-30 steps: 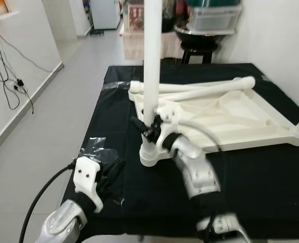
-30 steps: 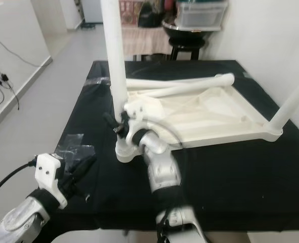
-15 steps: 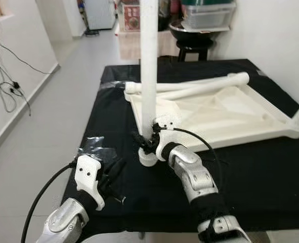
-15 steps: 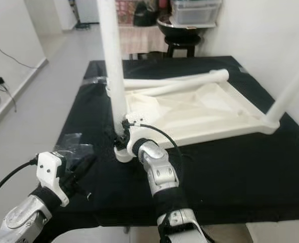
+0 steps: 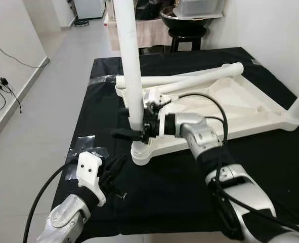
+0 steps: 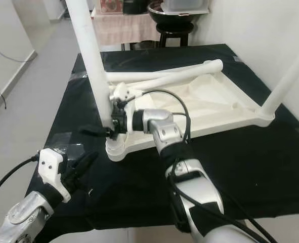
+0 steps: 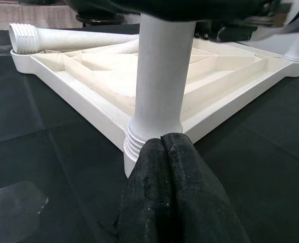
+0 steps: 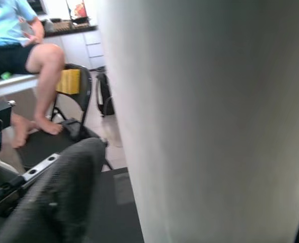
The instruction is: Building children table
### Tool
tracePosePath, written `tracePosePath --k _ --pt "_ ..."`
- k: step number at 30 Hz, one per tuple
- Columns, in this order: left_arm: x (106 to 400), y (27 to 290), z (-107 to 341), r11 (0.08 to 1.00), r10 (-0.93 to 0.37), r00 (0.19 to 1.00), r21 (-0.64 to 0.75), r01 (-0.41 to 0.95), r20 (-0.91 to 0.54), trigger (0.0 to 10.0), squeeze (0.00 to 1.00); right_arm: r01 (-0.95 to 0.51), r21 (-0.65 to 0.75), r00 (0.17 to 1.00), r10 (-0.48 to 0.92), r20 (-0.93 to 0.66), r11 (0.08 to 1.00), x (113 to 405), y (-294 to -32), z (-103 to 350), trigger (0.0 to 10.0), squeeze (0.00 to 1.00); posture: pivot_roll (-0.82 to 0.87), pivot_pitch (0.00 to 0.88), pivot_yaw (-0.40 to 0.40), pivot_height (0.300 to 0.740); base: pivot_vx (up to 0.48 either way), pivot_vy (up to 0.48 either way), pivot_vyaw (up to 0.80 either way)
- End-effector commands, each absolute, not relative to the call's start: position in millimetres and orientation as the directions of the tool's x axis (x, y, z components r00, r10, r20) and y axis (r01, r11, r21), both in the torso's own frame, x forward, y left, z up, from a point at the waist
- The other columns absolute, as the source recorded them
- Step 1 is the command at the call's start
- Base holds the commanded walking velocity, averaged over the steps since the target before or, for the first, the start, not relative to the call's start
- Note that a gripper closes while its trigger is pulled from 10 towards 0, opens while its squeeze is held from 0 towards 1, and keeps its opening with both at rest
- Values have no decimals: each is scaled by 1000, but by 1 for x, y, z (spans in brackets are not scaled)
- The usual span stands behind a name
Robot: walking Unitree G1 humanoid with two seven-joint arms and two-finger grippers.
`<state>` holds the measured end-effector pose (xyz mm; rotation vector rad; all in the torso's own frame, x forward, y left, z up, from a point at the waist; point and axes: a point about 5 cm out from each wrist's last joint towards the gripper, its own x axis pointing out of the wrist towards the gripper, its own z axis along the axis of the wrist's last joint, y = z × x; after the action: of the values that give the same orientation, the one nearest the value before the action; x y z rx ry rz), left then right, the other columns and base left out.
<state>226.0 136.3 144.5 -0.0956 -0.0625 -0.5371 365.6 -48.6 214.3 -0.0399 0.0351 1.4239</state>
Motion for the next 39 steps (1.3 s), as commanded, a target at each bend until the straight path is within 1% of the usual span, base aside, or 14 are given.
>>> tracePosePath --k 1,2,11,17,18,19,21,24,29,30,32,33,34,39 --pt "224 137 140 861 -499 864 -82 502 63 10000 0 -993 15 117 993 -27 118 364 -44 213 3922 0 -2 48 -2 740 0 0 0" --pt "224 136 139 861 -498 865 -82 502 63 10000 0 -993 35 112 994 -19 113 366 -46 214 0 0 -1 48 -2 740 0 0 0" --pt "224 136 139 860 -499 864 -85 503 64 10000 0 -991 19 134 991 -19 134 368 -55 210 0 0 -9 50 2 740 0 0 0" --pt "222 136 140 858 -502 863 -89 506 65 10000 0 -965 5 263 964 -36 263 366 -67 191 0 0 -15 61 -2 740 0 0 0" --pt "221 137 140 858 -502 862 -89 506 65 10000 0 -913 24 405 913 -46 406 365 -65 180 0 0 -18 62 -7 740 0 0 0" --pt "221 138 140 858 -502 863 -89 506 65 10000 0 -632 99 768 638 -54 769 363 -65 163 0 0 -34 67 0 740 0 0 0" --pt "221 138 140 858 -502 863 -89 506 65 10000 0 -632 99 768 638 -54 769 363 -65 163 0 0 -34 67 0 740 0 0 0" --pt "221 140 140 859 -501 863 -87 504 62 10000 0 -476 40 876 478 -65 878 333 -57 148 0 0 -50 56 30 740 0 0 0" --pt "224 140 139 851 -513 856 -93 517 59 10000 0 -570 61 815 573 -83 820 340 -49 143 0 0 -31 50 20 740 0 0 0" --pt "224 141 139 857 -504 862 -90 508 61 10000 0 -591 71 800 595 -82 804 342 -46 144 10000 0 -29 54 23 740 0 0 0" --pt "224 141 139 862 -496 866 -88 500 63 10000 0 -603 76 791 607 -77 794 342 -44 145 10000 0 -29 55 22 740 0 0 0" --pt "224 142 139 866 -489 870 -87 493 65 10000 0 -633 64 768 636 -79 772 342 -42 146 10000 235 -27 54 19 740 0 0 0" --pt "224 142 139 866 -488 871 -86 492 65 10000 0 -674 67 731 677 -85 736 342 -40 147 10000 1000 -27 54 19 740 0 0 0" --pt "226 140 139 863 -493 867 -87 498 65 10000 0 -781 57 620 783 -43 622 347 -39 170 10000 1000 -30 50 12 740 0 0 0"
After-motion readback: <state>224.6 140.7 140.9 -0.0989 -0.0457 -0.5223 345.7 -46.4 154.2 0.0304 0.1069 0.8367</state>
